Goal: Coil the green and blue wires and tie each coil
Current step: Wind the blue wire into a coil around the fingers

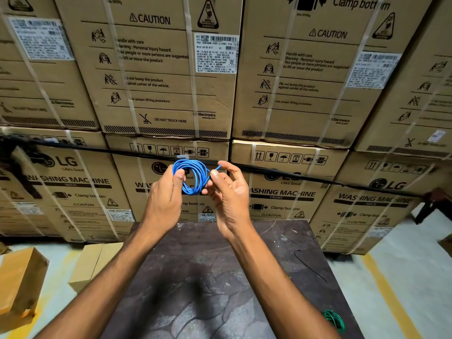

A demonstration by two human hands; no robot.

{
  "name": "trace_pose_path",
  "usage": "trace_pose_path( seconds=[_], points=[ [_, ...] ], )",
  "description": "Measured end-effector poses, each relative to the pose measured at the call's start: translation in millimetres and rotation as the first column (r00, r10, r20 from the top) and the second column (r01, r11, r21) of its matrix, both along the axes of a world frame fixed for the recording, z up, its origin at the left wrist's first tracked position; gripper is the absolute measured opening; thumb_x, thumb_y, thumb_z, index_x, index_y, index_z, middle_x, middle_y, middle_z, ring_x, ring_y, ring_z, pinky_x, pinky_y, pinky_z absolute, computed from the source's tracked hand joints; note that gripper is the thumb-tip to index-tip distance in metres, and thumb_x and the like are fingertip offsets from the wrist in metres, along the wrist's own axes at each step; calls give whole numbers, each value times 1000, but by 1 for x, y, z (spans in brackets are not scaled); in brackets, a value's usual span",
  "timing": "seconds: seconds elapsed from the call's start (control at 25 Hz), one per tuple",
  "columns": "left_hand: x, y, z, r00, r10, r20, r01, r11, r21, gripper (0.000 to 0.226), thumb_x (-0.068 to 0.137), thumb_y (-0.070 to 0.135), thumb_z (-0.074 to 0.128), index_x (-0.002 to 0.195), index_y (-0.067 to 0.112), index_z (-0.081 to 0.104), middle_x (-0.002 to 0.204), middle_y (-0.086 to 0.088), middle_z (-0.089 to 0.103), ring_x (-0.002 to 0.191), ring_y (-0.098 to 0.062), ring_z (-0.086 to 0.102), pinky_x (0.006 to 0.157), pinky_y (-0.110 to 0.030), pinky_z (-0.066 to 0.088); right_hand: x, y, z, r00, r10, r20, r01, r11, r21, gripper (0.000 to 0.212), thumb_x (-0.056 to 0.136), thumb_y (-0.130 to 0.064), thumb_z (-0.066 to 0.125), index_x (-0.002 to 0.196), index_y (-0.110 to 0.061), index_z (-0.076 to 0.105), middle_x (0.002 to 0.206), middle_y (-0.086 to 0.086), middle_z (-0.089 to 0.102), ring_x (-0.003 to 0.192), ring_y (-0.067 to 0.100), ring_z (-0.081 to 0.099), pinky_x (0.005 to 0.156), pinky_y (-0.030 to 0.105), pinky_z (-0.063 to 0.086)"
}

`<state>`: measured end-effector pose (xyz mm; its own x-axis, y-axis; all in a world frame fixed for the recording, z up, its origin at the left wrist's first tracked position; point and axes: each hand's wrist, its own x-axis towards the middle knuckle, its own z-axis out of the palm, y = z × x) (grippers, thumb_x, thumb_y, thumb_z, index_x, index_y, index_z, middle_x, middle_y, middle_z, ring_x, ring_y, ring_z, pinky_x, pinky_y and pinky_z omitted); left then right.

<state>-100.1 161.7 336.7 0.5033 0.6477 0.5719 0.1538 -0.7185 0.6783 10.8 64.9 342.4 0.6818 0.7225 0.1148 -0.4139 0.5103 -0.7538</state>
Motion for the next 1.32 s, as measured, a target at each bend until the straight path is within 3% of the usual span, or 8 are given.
trace_pose_path(
  seconds=[0.12,0.32,0.48,0.68,0.84,1.08,1.2,1.32],
  points=[
    [-2,-4,2,1000,15,15,-15,1000,-1,33,109,35,30,106,17,58,75,-6,62,65,-19,54,62,-45,43,-9,2,-10,989,-136,52,139,989,-53,9,92,0,73,97,-4,68,80,11,69,71,18,66,64,28,60],
    [-4,-4,-1,999,30,-31,-29,999,38,41,109,40,28,108,12,58,70,-8,61,61,-29,56,57,-52,45,-13,5,-15,896,-334,292,377,921,-102,6,89,-2,77,86,-7,76,99,12,76,89,16,71,82,34,58],
    [-8,-5,3,997,48,-64,-41,994,103,38,108,39,28,107,12,55,62,-6,56,52,-27,52,49,-51,41,-6,4,-12,844,-282,456,370,922,-114,4,92,2,71,90,-1,70,90,16,75,82,10,69,78,27,57],
    [-13,-12,6,979,139,-147,-117,982,146,41,107,44,24,106,13,50,57,-4,55,47,-27,52,45,-45,42,-13,1,-11,810,-263,524,391,909,-146,4,95,-1,68,95,-4,69,87,5,72,78,4,66,72,20,54],
    [-13,-21,5,962,213,-171,-182,966,181,38,108,41,23,102,12,47,53,-1,50,41,-23,47,39,-38,36,-18,-5,-9,761,-176,625,360,915,-180,11,105,-16,57,100,-11,66,76,-5,67,69,3,59,64,35,54],
    [-15,-24,5,967,193,-165,-165,972,170,35,108,39,26,108,12,48,57,1,53,44,-19,49,40,-35,34,-22,-13,0,516,-82,853,421,891,-168,15,105,-27,59,103,-14,53,79,-3,67,63,9,62,53,24,49],
    [-17,-24,4,977,150,-153,-123,978,169,38,108,42,26,108,12,49,55,2,51,43,-17,49,39,-39,36,-18,-9,-8,551,-189,813,429,900,-82,11,103,-16,62,95,-11,56,80,-1,68,68,13,65,59,38,56],
    [-17,-24,1,990,73,-119,-56,988,141,42,106,44,26,110,12,52,56,1,52,43,-16,48,41,-41,36,-18,-6,-16,647,-271,713,409,912,-25,12,100,-8,65,89,-9,61,82,-2,67,74,7,63,64,29,56]
  ],
)
